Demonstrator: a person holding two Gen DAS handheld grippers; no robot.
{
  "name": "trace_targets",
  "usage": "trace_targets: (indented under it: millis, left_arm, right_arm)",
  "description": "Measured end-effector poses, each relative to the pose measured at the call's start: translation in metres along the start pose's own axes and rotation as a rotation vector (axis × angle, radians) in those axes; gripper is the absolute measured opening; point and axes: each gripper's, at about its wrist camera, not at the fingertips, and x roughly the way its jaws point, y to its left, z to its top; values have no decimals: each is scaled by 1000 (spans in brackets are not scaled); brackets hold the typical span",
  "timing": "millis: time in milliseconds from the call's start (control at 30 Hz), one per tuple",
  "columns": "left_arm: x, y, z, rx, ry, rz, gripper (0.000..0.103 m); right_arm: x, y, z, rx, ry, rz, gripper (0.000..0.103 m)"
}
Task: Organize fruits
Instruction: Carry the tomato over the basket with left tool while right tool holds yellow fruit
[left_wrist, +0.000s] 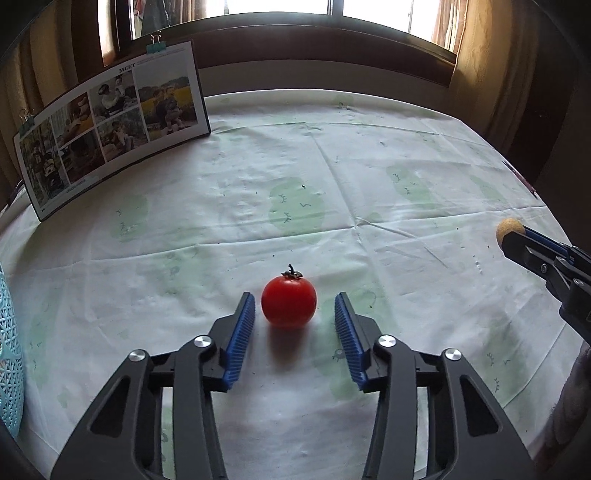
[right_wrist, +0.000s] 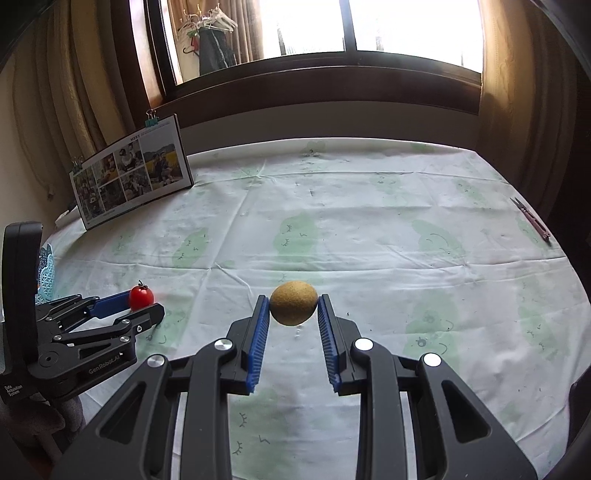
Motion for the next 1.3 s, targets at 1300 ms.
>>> trace_targets:
  millis: [1300]
  left_arm:
    - [-86, 50, -21, -89, -217, 237, 29]
  right_arm:
    - [-7, 63, -4, -66, 13, 108, 27]
